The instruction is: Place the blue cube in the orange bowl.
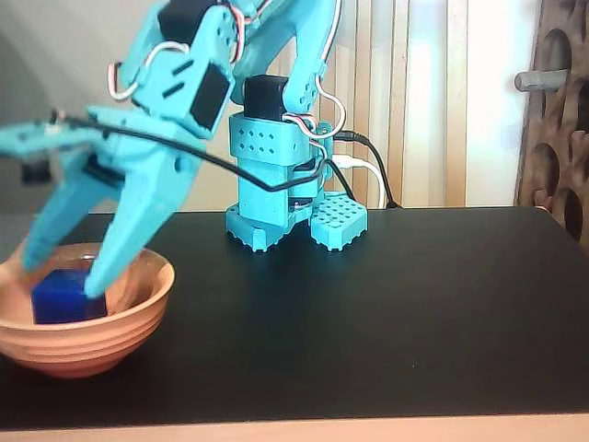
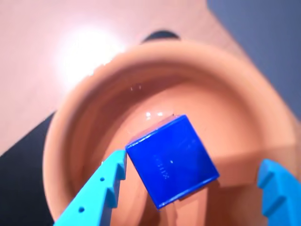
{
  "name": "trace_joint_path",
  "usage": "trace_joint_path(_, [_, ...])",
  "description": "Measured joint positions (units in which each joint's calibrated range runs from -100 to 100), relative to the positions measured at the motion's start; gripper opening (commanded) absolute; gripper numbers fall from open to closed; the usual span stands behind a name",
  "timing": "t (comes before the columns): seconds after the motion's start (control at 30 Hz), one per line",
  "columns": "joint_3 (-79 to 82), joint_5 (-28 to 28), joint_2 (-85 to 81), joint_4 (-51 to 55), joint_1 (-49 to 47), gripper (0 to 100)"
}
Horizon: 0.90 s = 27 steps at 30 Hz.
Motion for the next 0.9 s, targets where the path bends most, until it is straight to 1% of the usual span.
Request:
trace_joint_path(0.27, [0.09, 0.0, -7.56, 0.09, -0.19, 32])
trace_joint_path(0.57, [0.09, 0.0, -16.65, 0.79, -3.09, 32])
trace_joint_path(0.63, [0.09, 0.0, -18.69, 2.29, -4.5, 32])
trace_joint_path(0.67, [0.09, 0.0, -20.48, 3.52, -6.84, 32])
trace_joint_path(0.77, [0.09, 0.0, -23.11, 4.49, -8.63, 32])
trace_joint_path(0.83, [0.09, 0.0, -25.57, 4.84, -12.75, 32])
trace_joint_path(0.9, [0.09, 0.0, -26.85, 4.84, -13.78, 32])
